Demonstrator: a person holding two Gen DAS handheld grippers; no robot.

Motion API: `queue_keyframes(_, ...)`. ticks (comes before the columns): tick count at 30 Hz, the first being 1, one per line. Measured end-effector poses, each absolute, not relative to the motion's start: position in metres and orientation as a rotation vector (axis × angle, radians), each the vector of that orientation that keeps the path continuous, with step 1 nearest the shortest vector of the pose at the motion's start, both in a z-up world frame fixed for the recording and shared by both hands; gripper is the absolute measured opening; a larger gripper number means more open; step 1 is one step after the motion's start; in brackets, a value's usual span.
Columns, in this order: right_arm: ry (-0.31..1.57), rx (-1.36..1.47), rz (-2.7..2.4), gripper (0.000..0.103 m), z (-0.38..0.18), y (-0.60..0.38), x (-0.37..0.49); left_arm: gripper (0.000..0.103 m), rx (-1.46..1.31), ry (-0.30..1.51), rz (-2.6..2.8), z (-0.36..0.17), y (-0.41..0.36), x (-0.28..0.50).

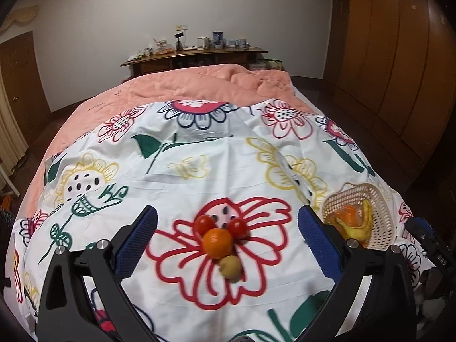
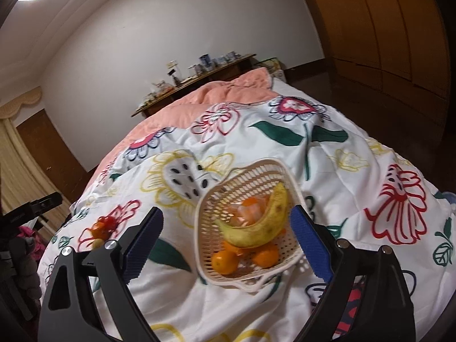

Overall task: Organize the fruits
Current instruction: 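Move the left tool back to the pile over the small orange, then grasp the small orange with the left tool and lift it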

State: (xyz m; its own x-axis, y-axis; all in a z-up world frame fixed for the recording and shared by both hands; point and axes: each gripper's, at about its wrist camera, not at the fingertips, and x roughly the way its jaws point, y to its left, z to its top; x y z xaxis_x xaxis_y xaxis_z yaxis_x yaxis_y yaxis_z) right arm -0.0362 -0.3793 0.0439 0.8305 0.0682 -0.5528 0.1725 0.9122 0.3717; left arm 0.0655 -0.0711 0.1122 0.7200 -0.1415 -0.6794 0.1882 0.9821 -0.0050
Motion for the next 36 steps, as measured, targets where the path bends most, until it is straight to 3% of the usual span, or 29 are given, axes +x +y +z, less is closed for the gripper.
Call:
queue_keyframes(16,0.656,0.344,0.060,0.090,0.053,-0.325,-0.027,0.099,0.013,0.864,-0.197,0.075,-0.053,0.090)
queue_keyframes(30,0.696,0.364,0.060,0.090,0.048,-0.325,-0.025,0.058,0.041,1.018,-0.239,0.026,-0.062,0.122)
queue_keyframes(36,0.696,0.352,0.066,0.090,0.051,-0.320,-0.025,0.055,0.039,1.026,-0.256,0.023,-0.066,0.126)
